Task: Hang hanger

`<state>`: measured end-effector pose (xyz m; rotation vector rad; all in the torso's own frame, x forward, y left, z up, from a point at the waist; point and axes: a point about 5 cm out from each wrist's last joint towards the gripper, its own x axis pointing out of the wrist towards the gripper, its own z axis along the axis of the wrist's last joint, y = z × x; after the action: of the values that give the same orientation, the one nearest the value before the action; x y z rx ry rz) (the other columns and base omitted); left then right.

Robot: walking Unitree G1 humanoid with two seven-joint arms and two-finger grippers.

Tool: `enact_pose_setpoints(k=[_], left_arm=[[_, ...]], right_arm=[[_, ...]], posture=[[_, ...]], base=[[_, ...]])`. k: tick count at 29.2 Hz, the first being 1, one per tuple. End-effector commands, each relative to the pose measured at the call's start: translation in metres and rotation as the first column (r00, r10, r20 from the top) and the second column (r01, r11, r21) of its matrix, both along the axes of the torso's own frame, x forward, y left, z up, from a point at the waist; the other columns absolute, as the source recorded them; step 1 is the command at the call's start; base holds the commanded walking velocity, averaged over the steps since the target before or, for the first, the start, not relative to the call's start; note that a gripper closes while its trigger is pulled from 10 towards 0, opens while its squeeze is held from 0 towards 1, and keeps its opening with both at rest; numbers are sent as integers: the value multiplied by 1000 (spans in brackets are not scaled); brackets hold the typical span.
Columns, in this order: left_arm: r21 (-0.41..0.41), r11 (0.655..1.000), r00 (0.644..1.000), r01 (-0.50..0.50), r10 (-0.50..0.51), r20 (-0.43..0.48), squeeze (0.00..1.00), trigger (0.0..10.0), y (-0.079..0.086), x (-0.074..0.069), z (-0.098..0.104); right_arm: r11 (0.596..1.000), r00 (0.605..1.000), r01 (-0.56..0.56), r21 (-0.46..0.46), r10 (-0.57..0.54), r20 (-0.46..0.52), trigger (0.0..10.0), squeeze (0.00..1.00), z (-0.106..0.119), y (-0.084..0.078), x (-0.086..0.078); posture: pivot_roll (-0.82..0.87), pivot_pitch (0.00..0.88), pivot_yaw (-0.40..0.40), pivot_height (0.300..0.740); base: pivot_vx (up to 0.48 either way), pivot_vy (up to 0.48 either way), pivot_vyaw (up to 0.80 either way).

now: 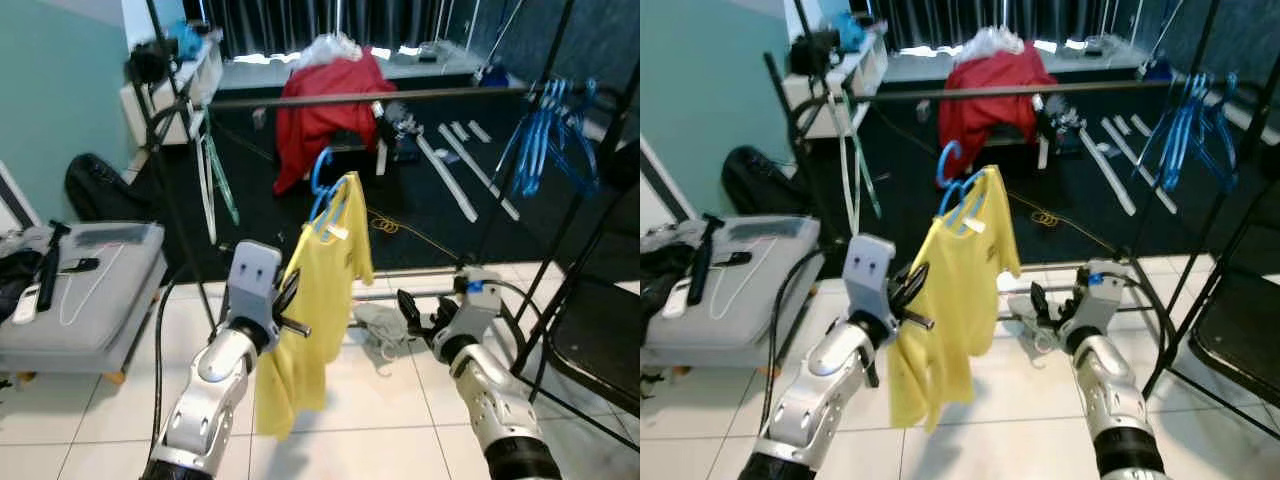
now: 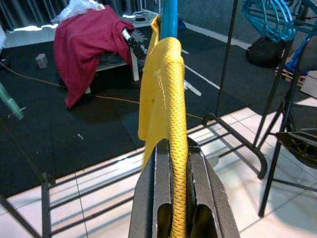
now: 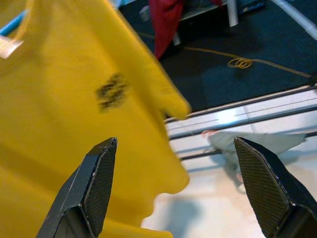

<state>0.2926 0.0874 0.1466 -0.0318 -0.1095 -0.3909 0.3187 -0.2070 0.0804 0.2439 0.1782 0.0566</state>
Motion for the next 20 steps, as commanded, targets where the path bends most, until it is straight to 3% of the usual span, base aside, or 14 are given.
enact_pose_setpoints(k=[1,8,20], left_arm=[[8,1000,1000,0,0,31,0,10000,-1,1,6],[5,1000,1000,-7,6,28,0,10000,-1,3,8],[-7,998,998,-62,62,-6,0,10000,6,9,8]], right_arm=[[1000,1000,11,-5,-11,-2,10000,0,0,-4,-1],[1000,1000,10,-4,-10,-1,10000,0,0,-3,-1],[1000,1000,9,-4,-9,0,10000,0,0,-2,-1]], posture=[[-185,0,60,740],[-186,0,60,740],[-189,0,62,740]], base=[[319,-352,0],[370,-303,0],[480,0,0]])
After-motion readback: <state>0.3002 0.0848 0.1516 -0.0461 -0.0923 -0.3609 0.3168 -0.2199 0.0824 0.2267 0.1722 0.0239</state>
